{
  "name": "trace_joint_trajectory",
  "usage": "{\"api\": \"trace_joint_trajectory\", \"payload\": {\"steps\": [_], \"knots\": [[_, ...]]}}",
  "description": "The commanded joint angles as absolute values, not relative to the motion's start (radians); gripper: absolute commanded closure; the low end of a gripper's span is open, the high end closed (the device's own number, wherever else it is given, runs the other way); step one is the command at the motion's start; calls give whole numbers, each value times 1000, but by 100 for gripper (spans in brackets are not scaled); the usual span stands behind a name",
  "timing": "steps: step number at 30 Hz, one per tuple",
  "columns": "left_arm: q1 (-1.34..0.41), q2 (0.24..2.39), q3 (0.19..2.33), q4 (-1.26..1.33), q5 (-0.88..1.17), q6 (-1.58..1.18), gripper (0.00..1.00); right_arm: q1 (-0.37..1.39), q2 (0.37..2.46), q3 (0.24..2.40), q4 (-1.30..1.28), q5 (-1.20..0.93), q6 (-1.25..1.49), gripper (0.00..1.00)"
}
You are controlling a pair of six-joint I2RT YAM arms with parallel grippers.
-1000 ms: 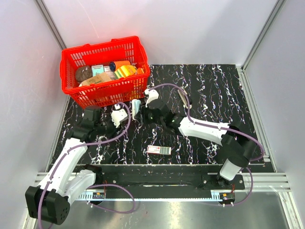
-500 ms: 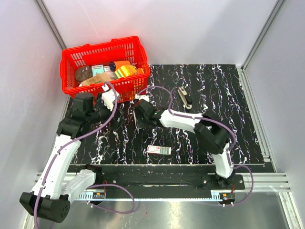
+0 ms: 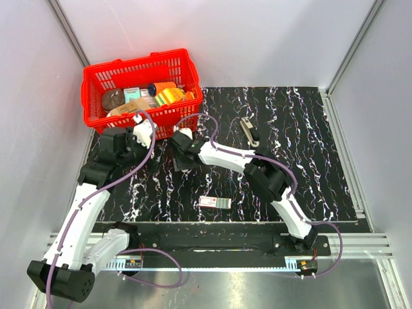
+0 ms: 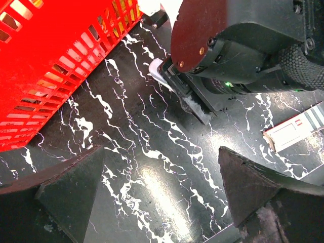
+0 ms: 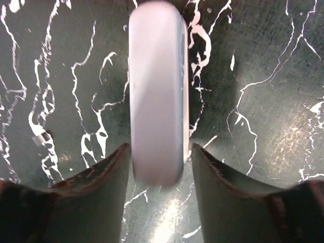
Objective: Unload the staples from the stapler
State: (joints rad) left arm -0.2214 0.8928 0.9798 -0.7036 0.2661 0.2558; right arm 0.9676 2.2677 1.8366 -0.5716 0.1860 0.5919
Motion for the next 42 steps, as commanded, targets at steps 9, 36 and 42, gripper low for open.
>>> {"api": "trace_joint_trajectory", "payload": {"steps": [9,36,42], "knots": [[-229,930,1034,-653,193,196,1,933,2047,1838,-683,258,535,11],[-399,1039,1032,-577,26,241,2,339,1999,1588,-474,161,173,9],[-400,1058,1029,-563,23,241,2,330,2091,1649,-474,195,156,17]]}}
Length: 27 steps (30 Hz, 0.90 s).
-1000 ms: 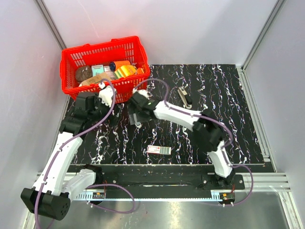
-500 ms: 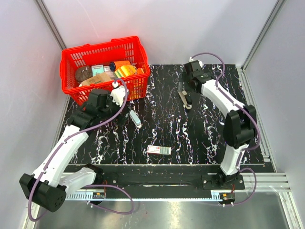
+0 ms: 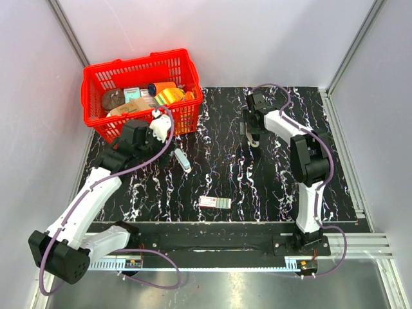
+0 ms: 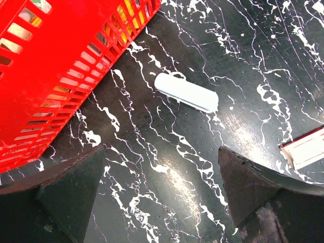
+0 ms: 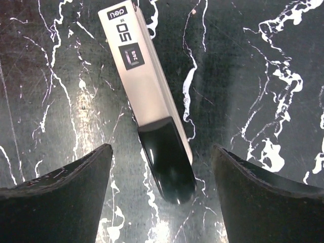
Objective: Unload the staples from the stapler
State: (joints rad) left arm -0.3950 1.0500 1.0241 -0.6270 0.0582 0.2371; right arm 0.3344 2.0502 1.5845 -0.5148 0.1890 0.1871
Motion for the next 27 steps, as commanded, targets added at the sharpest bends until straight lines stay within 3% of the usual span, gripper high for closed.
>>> {"api": "trace_joint_trajectory", "payload": {"steps": [1,4,12,20,27], "knots": [[-400,1061,1029,-563,20,244,1,330,2098,1657,-476,202,153,19],[-400,1065,1025,-561,12,249,1,330,2112,1661,-466,210,149,25],[-416,1066,960,-450,-52,224,1,331,2071,1605,-416,157,193,70],[-529,1245,1002,-341,41,190,1,389,1936,1461,-353,103,331,97],[-541,1416,1064,-203,233,69,1,498,1686,1235,-164,120,517,100]]}}
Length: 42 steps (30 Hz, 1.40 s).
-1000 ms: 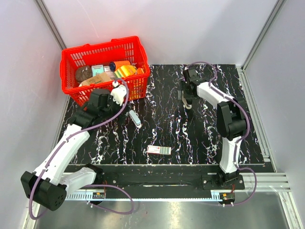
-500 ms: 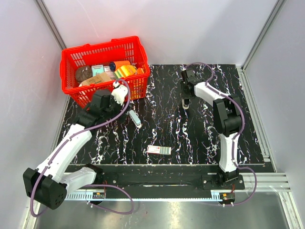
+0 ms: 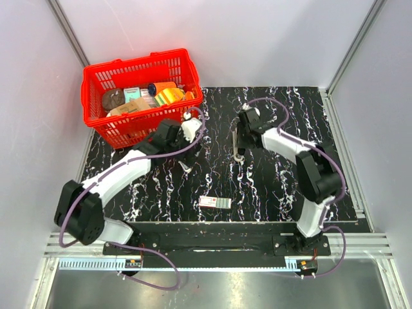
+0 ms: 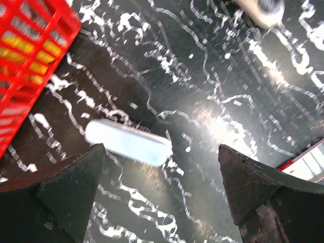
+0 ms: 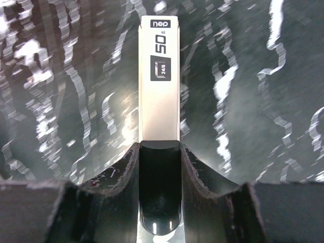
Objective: Unload the staples from the stapler
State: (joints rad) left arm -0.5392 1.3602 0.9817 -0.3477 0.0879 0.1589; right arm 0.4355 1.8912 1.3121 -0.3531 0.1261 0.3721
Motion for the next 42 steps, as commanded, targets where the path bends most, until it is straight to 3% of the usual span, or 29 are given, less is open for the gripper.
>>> {"api": "trace_joint_trajectory", "payload": {"steps": [1,9,21,27,35,42], "knots": [[-541,1442,1078,-196,271,45,1,502,1652,1204,-141,120,544,100],[-548,1623,1141,-135,500,-57,1,538,1468,1042,30,80,718,100],[-555,1713,1160,-60,704,-71,2,617,1393,881,210,64,880,100],[-555,1738,1166,-77,771,-35,24,624,1358,848,256,54,925,100],[-552,1717,1150,-92,779,21,27,644,1354,848,290,34,940,100],[-551,1695,1151,-101,701,75,66,661,1353,833,265,9,934,100]]}}
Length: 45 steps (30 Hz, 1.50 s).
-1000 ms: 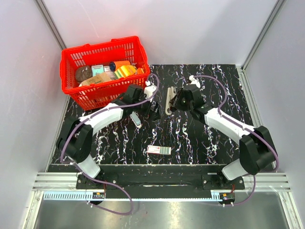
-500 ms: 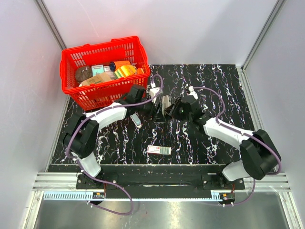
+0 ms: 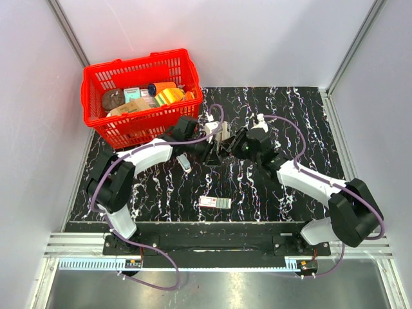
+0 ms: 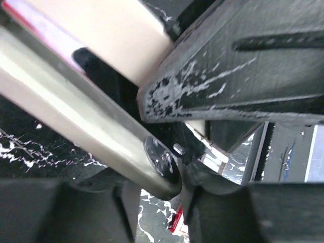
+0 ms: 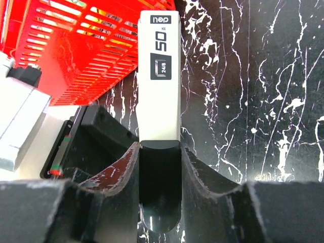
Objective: Unload the staples from the stapler
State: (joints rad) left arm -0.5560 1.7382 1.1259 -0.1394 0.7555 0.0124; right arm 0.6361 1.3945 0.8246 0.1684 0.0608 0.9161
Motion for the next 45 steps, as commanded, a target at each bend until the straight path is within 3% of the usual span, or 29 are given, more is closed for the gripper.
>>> {"api": "trace_joint_trajectory", "payload": {"steps": [1,7,14,22,31,45], "knots": [[-551,1689,1146,-103,692,87,69,660,1351,830,258,9,928,100],[-551,1657,1114,-130,624,175,86,661,1313,761,245,3,919,100],[-554,1620,1066,-132,519,297,94,663,1250,687,192,-61,871,100],[-577,1602,1006,-80,355,449,98,663,1161,604,83,-135,807,100],[-667,1631,907,188,-30,724,100,664,1164,654,-212,-146,650,100],[-767,1762,776,667,-331,1034,100,680,1149,655,-252,-94,614,100]]}}
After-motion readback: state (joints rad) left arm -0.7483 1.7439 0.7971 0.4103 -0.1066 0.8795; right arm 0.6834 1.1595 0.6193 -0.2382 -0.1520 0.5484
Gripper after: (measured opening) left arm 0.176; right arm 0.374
